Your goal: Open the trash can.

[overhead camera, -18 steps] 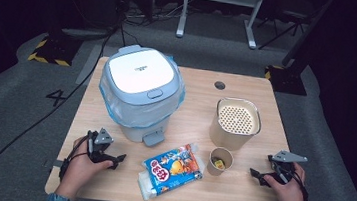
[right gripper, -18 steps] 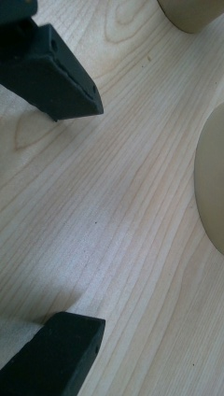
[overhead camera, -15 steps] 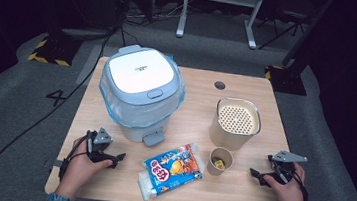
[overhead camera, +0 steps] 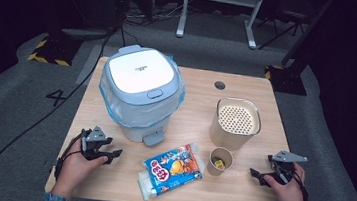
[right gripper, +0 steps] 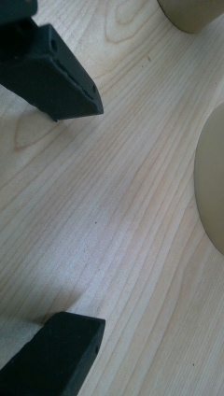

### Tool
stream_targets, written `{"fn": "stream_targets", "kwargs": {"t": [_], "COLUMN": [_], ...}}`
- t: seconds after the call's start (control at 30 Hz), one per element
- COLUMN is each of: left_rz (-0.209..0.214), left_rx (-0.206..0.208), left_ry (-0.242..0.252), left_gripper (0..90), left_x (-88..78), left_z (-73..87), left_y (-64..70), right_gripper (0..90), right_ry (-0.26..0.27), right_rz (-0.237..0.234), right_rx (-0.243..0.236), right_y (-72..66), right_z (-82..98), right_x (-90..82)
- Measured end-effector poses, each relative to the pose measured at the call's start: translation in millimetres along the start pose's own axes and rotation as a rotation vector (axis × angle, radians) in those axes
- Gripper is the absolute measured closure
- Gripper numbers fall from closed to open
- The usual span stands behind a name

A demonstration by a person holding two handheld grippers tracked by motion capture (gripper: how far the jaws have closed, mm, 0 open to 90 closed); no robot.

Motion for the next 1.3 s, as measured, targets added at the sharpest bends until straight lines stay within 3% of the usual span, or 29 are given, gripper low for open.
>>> {"fn": "stream_targets", "kwargs": {"t": [0.17,0.27,0.3,0.4,0.43,0.7,0.9,0.97,1.0,1.1,1.3], "left_rz": [0.051,0.083,0.099,0.155,0.155,0.267,0.316,0.296,0.33,0.317,0.359], "left_rx": [-0.001,0.005,0.013,0.039,0.039,0.066,0.08,0.107,0.102,0.122,0.126], "left_ry": [-0.008,0.005,0.013,0.058,0.058,0.117,0.16,0.217,0.219,0.233,0.296], "left_gripper": [54.0,72.8,72.8,87.5,89.6,90.0,90.0,89.4,86.7,86.2,90.0], "left_x": [-5.8,-9.2,-11.4,-23.6,-23.6,-48.1,-66.0,-72.4,-77.7,-82.1,-101.1], "left_z": [-2.9,-6.2,-8.2,-18.8,-18.8,-43.2,-65.8,-75.2,-80.9,-86.5,-104.6], "left_y": [2.2,4.7,6.1,11.1,11.1,26.0,33.8,33.7,37.9,40.0,55.7], "right_gripper": [1.0,1.0,1.0,1.0,1.0,1.1,1.0,1.0,1.0,1.0,1.0], "right_ry": [0.0,0.0,0.0,0.0,0.0,0.0,0.0,0.0,0.0,0.0,0.0], "right_rz": [0.0,0.0,0.0,0.0,0.0,0.0,0.0,0.0,0.0,0.0,0.0], "right_rx": [0.0,0.0,0.0,0.0,0.0,0.0,0.0,0.0,0.0,0.0,0.0], "right_y": [0.0,0.0,0.0,0.0,0.0,0.0,0.0,0.0,0.0,0.0,0.0], "right_z": [0.0,0.0,0.0,0.0,0.0,0.0,0.0,0.0,0.0,0.0,0.1], "right_x": [0.0,0.0,0.0,0.0,0.0,0.0,0.0,0.0,0.0,0.0,0.0]}}
Point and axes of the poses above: each handheld gripper's, and its own axes: x roughly forward along the jaws, z roughly out of its underside, y roughly to its right, the point moved 6 cm from there along x, roughly forward along the jaws, and after that the axes turned 12 degrees about -x, right-handed, at the moved point
